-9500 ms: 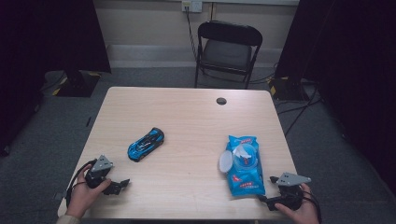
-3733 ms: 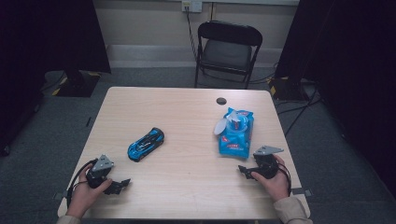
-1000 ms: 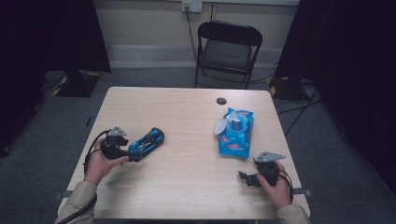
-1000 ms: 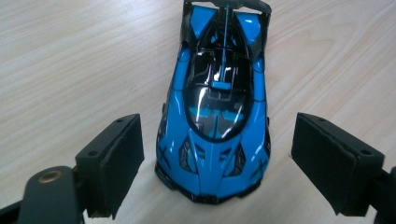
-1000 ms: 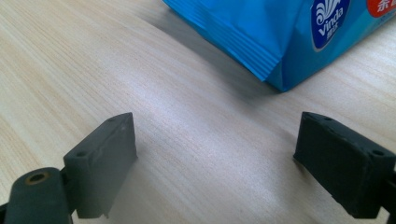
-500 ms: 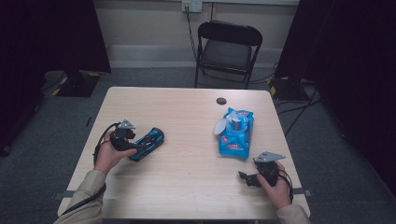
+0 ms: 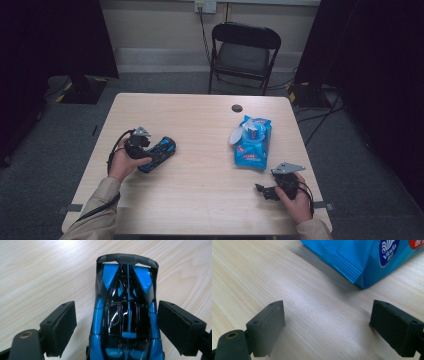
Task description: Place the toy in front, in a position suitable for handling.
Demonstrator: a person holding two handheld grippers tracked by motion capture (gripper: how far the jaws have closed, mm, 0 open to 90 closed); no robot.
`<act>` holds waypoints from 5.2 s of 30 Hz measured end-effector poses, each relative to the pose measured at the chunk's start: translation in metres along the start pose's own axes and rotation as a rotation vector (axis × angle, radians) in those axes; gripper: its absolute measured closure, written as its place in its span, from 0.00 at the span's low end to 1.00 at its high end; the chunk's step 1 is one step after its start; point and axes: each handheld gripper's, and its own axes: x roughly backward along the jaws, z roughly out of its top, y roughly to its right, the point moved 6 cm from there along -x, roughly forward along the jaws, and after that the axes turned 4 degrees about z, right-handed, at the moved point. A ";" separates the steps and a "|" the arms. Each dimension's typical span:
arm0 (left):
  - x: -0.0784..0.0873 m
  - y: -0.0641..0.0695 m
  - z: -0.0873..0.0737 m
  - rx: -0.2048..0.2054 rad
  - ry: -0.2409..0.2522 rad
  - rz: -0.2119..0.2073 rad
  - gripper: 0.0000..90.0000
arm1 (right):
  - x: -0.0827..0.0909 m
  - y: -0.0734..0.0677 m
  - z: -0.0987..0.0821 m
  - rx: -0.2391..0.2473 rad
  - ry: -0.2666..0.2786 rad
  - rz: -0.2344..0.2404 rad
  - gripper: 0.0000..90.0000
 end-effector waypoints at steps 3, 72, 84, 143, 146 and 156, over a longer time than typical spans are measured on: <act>-0.003 0.002 0.003 -0.010 -0.002 -0.001 0.18 | 0.000 0.000 0.000 0.000 0.000 0.000 0.13; -0.034 0.016 0.019 -0.086 -0.036 0.058 0.28 | 0.000 0.000 0.000 0.010 -0.001 0.012 0.13; -0.018 0.014 0.022 -0.065 -0.016 0.063 0.28 | 0.000 0.000 0.000 0.011 -0.001 0.012 0.13; -0.048 0.163 0.054 -0.239 -0.037 -0.119 0.28 | 0.000 0.000 0.000 0.009 -0.001 0.011 0.13; -0.054 0.164 0.051 -0.238 -0.051 -0.121 0.28 | 0.000 0.000 0.000 0.009 -0.001 0.011 0.13; -0.064 0.166 0.050 -0.227 -0.057 -0.105 0.28 | 0.000 0.000 0.000 0.009 -0.002 0.011 0.13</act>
